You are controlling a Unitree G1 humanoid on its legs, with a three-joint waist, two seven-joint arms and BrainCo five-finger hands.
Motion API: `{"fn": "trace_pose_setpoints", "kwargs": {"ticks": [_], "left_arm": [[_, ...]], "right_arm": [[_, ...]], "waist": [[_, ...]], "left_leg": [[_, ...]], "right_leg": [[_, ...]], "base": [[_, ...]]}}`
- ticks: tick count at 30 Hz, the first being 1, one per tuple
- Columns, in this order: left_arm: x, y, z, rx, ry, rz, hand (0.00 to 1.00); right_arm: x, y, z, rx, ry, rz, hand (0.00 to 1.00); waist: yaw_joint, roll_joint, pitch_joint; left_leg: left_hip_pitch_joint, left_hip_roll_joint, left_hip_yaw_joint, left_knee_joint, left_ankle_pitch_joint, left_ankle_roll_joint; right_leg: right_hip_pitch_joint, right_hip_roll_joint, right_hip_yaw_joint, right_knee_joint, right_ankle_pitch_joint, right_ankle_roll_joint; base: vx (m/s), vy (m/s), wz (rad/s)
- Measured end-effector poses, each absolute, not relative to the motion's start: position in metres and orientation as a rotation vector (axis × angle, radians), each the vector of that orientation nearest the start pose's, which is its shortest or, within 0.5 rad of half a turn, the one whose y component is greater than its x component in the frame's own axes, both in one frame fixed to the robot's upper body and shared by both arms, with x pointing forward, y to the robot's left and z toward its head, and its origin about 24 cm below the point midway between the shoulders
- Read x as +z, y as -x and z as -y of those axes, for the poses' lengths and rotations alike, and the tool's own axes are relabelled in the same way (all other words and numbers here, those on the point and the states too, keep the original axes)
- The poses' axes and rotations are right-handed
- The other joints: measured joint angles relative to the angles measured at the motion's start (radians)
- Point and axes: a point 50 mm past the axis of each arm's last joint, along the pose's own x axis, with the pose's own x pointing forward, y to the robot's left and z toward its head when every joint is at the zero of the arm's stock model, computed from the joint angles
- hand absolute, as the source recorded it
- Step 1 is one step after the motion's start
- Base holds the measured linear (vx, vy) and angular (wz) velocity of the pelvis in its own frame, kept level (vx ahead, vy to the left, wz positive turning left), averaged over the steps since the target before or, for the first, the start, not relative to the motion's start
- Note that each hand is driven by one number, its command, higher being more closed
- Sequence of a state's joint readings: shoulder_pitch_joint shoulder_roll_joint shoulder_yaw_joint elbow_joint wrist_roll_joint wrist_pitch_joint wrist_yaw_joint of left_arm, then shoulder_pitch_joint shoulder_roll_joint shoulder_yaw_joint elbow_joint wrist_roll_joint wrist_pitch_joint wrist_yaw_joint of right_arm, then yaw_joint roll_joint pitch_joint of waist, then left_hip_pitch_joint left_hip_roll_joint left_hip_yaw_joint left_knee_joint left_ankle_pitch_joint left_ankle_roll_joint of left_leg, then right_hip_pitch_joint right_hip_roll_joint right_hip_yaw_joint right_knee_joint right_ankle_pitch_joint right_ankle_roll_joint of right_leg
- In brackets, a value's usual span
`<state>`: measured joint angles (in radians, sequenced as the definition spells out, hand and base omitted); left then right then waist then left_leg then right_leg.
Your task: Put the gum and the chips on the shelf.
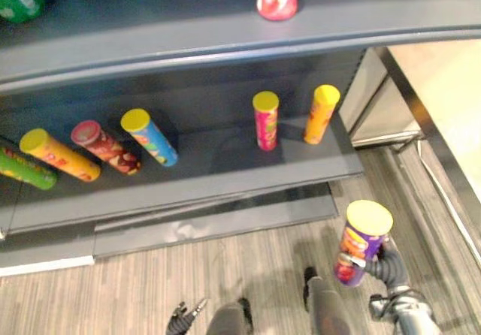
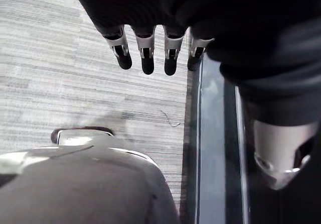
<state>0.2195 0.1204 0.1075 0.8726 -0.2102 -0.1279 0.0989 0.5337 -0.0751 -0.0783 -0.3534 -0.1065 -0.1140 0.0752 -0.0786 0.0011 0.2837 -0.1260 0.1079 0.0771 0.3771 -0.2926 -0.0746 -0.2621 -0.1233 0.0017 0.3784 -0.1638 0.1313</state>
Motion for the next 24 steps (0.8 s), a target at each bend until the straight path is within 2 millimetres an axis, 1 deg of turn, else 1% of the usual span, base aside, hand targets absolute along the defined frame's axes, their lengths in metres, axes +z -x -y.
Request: {"fn": "trace_pose_setpoints", "kwargs": {"ticks": [1,4,5,7,8,11,13,15,16,18,20,21,22,24], "left_arm": [[-0.146,-0.082,-0.224,0.412,0.066,-0.932,0.0],[-0.148,-0.077,-0.224,0.402,0.07,-0.951,0.0],[-0.148,-0.077,-0.223,0.388,0.062,-0.953,0.0],[-0.148,-0.076,-0.223,0.381,0.061,-0.955,0.0],[-0.149,-0.074,-0.224,0.383,0.061,-0.965,0.0],[-0.153,-0.064,-0.225,0.381,0.043,-1.013,0.0],[-0.155,-0.059,-0.226,0.38,0.037,-1.036,0.0],[-0.154,-0.059,-0.228,0.384,0.04,-1.032,0.0],[-0.154,-0.06,-0.228,0.381,0.04,-1.03,0.0],[-0.154,-0.061,-0.228,0.377,0.042,-1.027,0.0],[-0.154,-0.062,-0.228,0.372,0.043,-1.026,0.0],[-0.154,-0.062,-0.228,0.372,0.046,-1.024,0.0],[-0.154,-0.063,-0.228,0.369,0.047,-1.022,0.0],[-0.153,-0.071,-0.227,0.346,0.04,-1.007,0.0]], "right_arm": [[0.037,-0.146,0.199,-0.084,0.245,-0.063,1.0],[0.044,-0.156,0.196,-0.057,0.227,-0.014,1.0],[0.046,-0.157,0.194,-0.039,0.211,0.0,1.0],[0.051,-0.159,0.191,-0.012,0.2,0.021,1.0],[0.054,-0.161,0.189,0.007,0.175,0.04,1.0],[0.067,-0.169,0.178,0.088,0.113,0.114,1.0],[0.083,-0.176,0.166,0.209,0.101,0.192,1.0],[0.093,-0.184,0.156,0.306,0.094,0.254,1.0],[0.099,-0.189,0.148,0.367,0.077,0.285,1.0],[0.105,-0.197,0.137,0.44,0.062,0.319,1.0],[0.105,-0.215,0.12,0.546,0.037,0.325,1.0],[0.099,-0.228,0.111,0.592,0.022,0.297,1.0],[0.095,-0.234,0.107,0.609,0.013,0.274,1.0],[0.08,-0.258,0.097,0.646,0.043,0.178,1.0]], "waist": [[0.001,-0.001,0.0],[0.02,-0.005,-0.004],[0.026,-0.004,-0.005],[0.027,-0.004,-0.007],[0.029,-0.008,-0.01],[0.03,-0.017,-0.016],[0.033,-0.024,-0.04],[0.038,-0.03,-0.05],[0.047,-0.032,-0.058],[0.056,-0.033,-0.064],[0.06,-0.035,-0.067],[0.069,-0.035,-0.067],[0.076,-0.035,-0.067],[0.107,-0.033,-0.066]], "left_leg": [[0.008,0.003,-0.008,-0.014,0.006,-0.004],[0.03,0.018,-0.019,-0.071,0.029,-0.015],[0.033,0.018,-0.028,-0.087,0.039,-0.016],[0.034,0.018,-0.034,-0.108,0.049,-0.017],[0.034,0.017,-0.034,-0.125,0.06,-0.018],[0.042,0.013,-0.033,-0.148,0.074,-0.016],[0.042,0.007,-0.034,-0.176,0.094,-0.014],[0.045,0.003,-0.039,-0.189,0.106,-0.014],[0.046,0.0,-0.042,-0.201,0.115,-0.014],[0.043,-0.009,-0.06,-0.213,0.128,-0.013],[0.043,-0.016,-0.075,-0.237,0.151,-0.012],[0.038,-0.02,-0.09,-0.241,0.159,-0.012],[0.037,-0.024,-0.092,-0.244,0.164,-0.012],[0.011,-0.031,-0.121,-0.249,0.183,-0.012]], "right_leg": [[0.01,0.004,-0.009,-0.01,0.002,-0.004],[0.049,0.019,-0.031,-0.06,0.017,-0.026],[0.06,0.02,-0.039,-0.081,0.026,-0.027],[0.066,0.021,-0.049,-0.102,0.039,-0.03],[0.069,0.021,-0.05,-0.12,0.052,-0.03],[0.079,0.02,-0.049,-0.145,0.07,-0.028],[0.081,0.017,-0.049,-0.174,0.09,-0.027],[0.09,0.015,-0.054,-0.192,0.101,-0.026],[0.092,0.013,-0.057,-0.203,0.109,-0.026],[0.093,0.012,-0.065,-0.211,0.115,-0.024],[0.096,0.002,-0.083,-0.212,0.117,-0.024],[0.098,-0.001,-0.093,-0.217,0.121,-0.024],[0.1,-0.003,-0.099,-0.22,0.124,-0.025],[0.091,-0.009,-0.124,-0.221,0.127,-0.026]], "base": [[0.07,-0.133,0.51],[-0.01,-0.076,0.19],[-0.04,-0.03,0.17],[-0.03,-0.015,0.15],[-0.03,-0.001,0.06],[-0.04,0.009,-0.01],[-0.02,0.008,0.01],[-0.03,0.011,0.08],[-0.04,0.008,0.1],[-0.04,-0.004,0.17],[-0.06,-0.016,0.34],[-0.07,0.003,0.29],[-0.06,0.011,0.3],[-0.07,-0.003,0.37]]}}
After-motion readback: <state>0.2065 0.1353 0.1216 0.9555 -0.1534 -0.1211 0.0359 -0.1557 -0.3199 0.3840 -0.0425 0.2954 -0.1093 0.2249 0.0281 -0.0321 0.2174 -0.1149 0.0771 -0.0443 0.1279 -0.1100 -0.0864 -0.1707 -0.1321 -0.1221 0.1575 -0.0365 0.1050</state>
